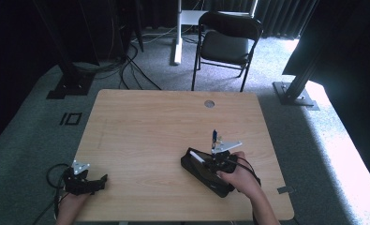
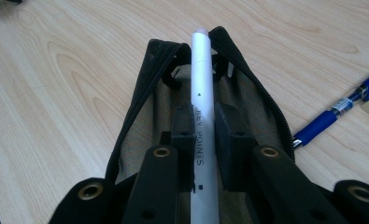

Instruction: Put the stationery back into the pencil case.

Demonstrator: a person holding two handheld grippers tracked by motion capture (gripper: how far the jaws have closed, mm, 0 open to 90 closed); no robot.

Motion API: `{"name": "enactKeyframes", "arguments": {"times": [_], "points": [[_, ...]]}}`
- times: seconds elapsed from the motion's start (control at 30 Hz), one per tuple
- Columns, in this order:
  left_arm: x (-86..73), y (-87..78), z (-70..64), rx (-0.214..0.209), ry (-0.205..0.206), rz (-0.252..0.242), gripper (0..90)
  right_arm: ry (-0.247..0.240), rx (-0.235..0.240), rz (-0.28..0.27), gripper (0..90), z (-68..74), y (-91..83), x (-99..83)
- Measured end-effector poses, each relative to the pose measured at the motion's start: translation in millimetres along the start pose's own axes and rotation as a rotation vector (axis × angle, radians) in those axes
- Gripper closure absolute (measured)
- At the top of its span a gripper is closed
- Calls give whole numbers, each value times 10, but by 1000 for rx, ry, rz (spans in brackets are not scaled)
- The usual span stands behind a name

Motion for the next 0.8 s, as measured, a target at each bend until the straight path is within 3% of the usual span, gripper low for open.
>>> {"name": "enactKeyframes", "arguments": {"times": [0.67, 0.8], "points": [[0, 0, 0, 0, 0, 0, 5, -12, -42, 118, 785, 32, 212, -51], [0, 0, 0, 0, 0, 0, 5, -32, -45, 151, 785, 54, 274, -48]]}}
Point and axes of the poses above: each handheld gripper's, and its own axes: y roughly forward along the jaws, x roughly out of its top, z roughly to its left, the point moved 3 cm from there along y, roughly forward along the jaws, and after that the axes turned 1 degree about -z, right-handed, at the moved point
